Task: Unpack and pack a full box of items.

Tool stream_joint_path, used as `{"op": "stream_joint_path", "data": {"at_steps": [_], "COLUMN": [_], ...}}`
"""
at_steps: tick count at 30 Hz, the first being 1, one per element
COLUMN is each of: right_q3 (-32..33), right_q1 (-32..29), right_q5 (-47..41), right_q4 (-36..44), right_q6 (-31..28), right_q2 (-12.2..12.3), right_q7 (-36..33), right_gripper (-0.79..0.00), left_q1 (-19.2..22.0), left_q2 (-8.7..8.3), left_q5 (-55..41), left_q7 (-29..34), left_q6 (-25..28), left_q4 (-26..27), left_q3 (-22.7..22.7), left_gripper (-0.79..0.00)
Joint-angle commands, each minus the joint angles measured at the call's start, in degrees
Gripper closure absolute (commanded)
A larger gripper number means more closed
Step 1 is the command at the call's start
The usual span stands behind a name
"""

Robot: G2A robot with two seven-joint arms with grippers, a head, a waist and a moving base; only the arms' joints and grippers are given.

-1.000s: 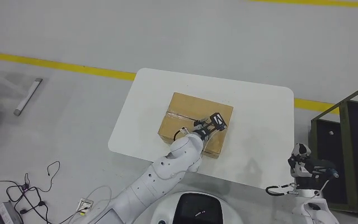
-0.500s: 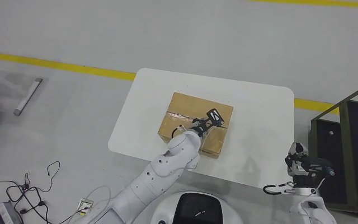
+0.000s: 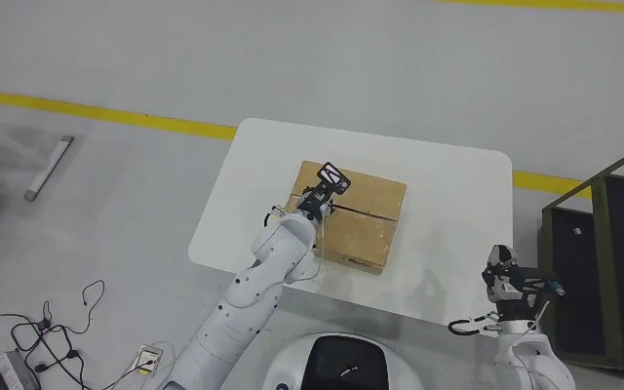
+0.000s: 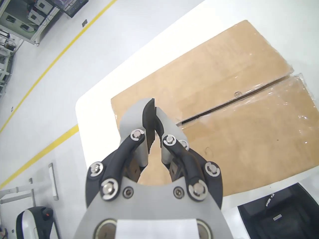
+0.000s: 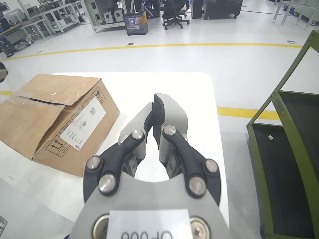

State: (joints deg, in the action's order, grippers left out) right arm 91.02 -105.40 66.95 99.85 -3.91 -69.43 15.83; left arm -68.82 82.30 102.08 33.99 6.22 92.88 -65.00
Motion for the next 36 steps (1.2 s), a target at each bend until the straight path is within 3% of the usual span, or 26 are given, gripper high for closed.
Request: {"op": "stream_joint_path", "data": {"at_steps": [1,19,28,36], "right_q3": [-0.42,-1.52,-0.89,-0.29], "right_q1": [0.34,2.38,2.23,1.74], "right_q5": [-0.26,-0.23,-0.49,-0.46], "right_q4": [-0.1,-1.53,-1.55,-1.23], "right_q6": [-0.33,-1.3,-1.69,-1.91], "right_q2": [-0.07,-0.49,-0.58,-0.65], "right_q7": [-0.4,-1.94,-2.02,-2.04], "right_gripper": [0.0,0.0,0.0,0.0], "left_q1": [-0.98,-3.86,-3.36,-2.29], "left_q2": [-0.31,-2.46,-2.88,-2.76], "left_q5": [0.17,8.61,10.16,9.98], "left_q7": [0.24,1.3,1.8,1.88], "left_q6": [-0.16,-4.15,-6.9,-9.8], "left_q4": [0.92,3.05,-0.2,-5.04], "left_q3": [-1.89,-15.38,-19.67,-20.44], "left_gripper": [0.0,0.0,0.0,0.0]}}
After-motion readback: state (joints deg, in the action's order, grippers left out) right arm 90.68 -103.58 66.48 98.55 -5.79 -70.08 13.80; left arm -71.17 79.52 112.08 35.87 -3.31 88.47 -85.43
